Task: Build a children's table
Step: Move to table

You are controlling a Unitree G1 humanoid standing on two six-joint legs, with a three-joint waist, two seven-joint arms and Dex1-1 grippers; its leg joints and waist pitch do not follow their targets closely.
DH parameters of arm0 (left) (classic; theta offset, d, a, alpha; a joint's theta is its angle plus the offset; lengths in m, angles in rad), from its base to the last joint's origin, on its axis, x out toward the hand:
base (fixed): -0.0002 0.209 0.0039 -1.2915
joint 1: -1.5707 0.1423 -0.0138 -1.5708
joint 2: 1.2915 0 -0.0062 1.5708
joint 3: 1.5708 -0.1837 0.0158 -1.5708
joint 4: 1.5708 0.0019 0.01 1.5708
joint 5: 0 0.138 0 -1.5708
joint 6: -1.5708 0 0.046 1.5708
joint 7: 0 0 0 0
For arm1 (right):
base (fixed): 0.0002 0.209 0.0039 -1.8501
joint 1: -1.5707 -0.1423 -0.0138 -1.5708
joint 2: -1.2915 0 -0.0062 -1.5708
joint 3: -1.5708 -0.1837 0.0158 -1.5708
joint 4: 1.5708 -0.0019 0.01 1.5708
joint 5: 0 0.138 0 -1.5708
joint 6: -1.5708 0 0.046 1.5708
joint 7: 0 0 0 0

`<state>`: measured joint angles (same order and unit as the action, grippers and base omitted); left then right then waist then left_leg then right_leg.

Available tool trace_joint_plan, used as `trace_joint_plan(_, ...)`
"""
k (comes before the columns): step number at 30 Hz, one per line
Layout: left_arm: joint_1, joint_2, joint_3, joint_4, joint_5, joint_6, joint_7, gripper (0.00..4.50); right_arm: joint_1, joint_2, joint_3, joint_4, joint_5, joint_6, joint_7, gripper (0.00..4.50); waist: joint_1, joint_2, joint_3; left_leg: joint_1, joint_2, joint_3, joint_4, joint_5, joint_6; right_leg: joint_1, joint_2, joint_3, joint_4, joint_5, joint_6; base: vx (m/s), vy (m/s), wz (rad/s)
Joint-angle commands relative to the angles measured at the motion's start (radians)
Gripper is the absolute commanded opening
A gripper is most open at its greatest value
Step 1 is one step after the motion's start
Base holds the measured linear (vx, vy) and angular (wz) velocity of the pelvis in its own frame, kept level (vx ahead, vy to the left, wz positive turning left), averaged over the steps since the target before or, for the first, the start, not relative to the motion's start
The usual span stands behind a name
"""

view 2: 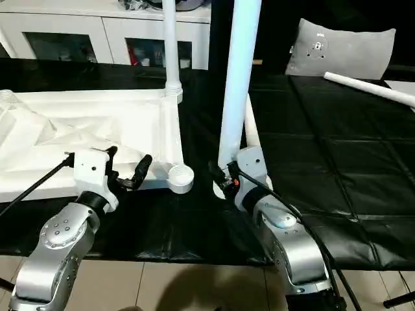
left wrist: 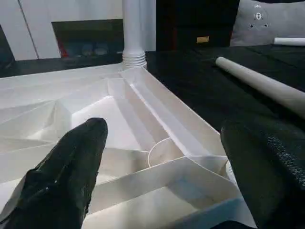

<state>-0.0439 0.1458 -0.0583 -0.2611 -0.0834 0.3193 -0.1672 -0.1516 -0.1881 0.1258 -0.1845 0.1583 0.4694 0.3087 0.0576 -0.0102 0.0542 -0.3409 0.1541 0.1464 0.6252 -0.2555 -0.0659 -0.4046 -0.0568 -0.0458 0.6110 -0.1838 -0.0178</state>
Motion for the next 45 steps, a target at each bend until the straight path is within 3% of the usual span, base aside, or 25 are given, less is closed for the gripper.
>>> trace_joint_plan(1,-0.002,0.003,-0.007,0.010,0.005,-0.004,-0.004,4.17,-0.003,0.001,-0.006,-0.022,-0.005,-0.009,-0.003,1.89,0.000,0.002,-0.051,-0.016,0.059,-0.017,-0.087,-0.072,0.032,0.057,-0.076,0.054,-0.069,-0.186,-0.160,0.000,0.000,0.00)
trace_joint_plan(11,0.003,0.003,-0.011,0.004,0.012,-0.002,-0.006,4.17,0.002,0.005,-0.004,-0.021,-0.004,-0.010,-0.005,1.89,0.000,0.004,-0.051,-0.016,0.059,-0.017,-0.087,-0.079,0.028,0.058,-0.076,0.054,-0.069,-0.184,-0.163,0.000,0.000,0.00)
trace_joint_plan(13,0.005,0.005,-0.012,0.003,0.012,-0.001,-0.009,4.17,0.006,0.007,-0.003,-0.025,-0.004,-0.008,-0.007,1.89,0.000,0.008,-0.051,-0.016,0.059,-0.018,-0.087,-0.079,0.027,0.057,-0.076,0.054,-0.069,-0.181,-0.163,0.000,0.000,0.00)
trace_joint_plan(39,-0.012,0.004,0.001,0.004,0.019,-0.023,-0.002,4.17,-0.008,0.015,-0.011,-0.015,-0.001,-0.011,-0.014,1.89,0.001,0.005,-0.052,-0.016,0.059,-0.017,-0.086,-0.073,0.031,0.058,-0.076,0.053,-0.068,-0.172,-0.169,0.000,0.000,0.00)
trace_joint_plan(41,-0.021,0.000,0.009,0.005,0.006,-0.023,-0.004,4.17,-0.015,0.022,-0.024,-0.013,0.009,-0.012,-0.017,1.89,0.005,0.000,-0.054,-0.022,0.046,-0.008,-0.078,-0.069,0.068,0.067,-0.099,0.068,-0.073,-0.193,-0.187,0.000,0.000,0.00)
trace_joint_plan(42,-0.030,0.002,0.012,0.010,0.010,-0.020,-0.001,4.17,-0.021,0.025,-0.031,-0.011,0.017,-0.009,-0.016,1.89,0.020,0.002,-0.058,0.038,0.029,0.050,-0.033,-0.141,-0.006,0.013,-0.059,0.133,-0.106,-0.323,-0.176,-0.012,0.019,-0.18)
trace_joint_plan(43,-0.035,0.004,0.013,0.013,0.015,-0.022,0.001,4.17,-0.023,0.023,-0.031,-0.009,0.013,-0.012,-0.017,1.89,0.026,-0.020,-0.051,-0.016,0.006,0.027,-0.015,-0.163,0.005,0.079,-0.087,0.190,-0.119,-0.434,-0.172,-0.001,0.048,-0.47)
trace_joint_plan(44,-0.038,0.004,0.014,0.016,0.016,-0.023,0.002,4.17,-0.025,0.020,-0.029,-0.008,0.007,-0.016,-0.018,1.89,0.073,-0.022,-0.055,-0.014,0.002,0.009,0.042,-0.148,0.025,0.089,-0.135,0.280,-0.151,-0.512,-0.187,-0.001,0.048,-0.47)
trace_joint_plan(45,-0.040,0.004,0.016,0.018,0.017,-0.023,0.003,4.17,-0.026,0.019,-0.027,-0.007,0.003,-0.019,-0.019,1.89,0.082,-0.027,-0.050,-0.031,-0.003,-0.010,0.067,-0.152,0.035,0.102,-0.154,0.318,-0.158,-0.528,-0.202,0.000,0.097,-0.61)
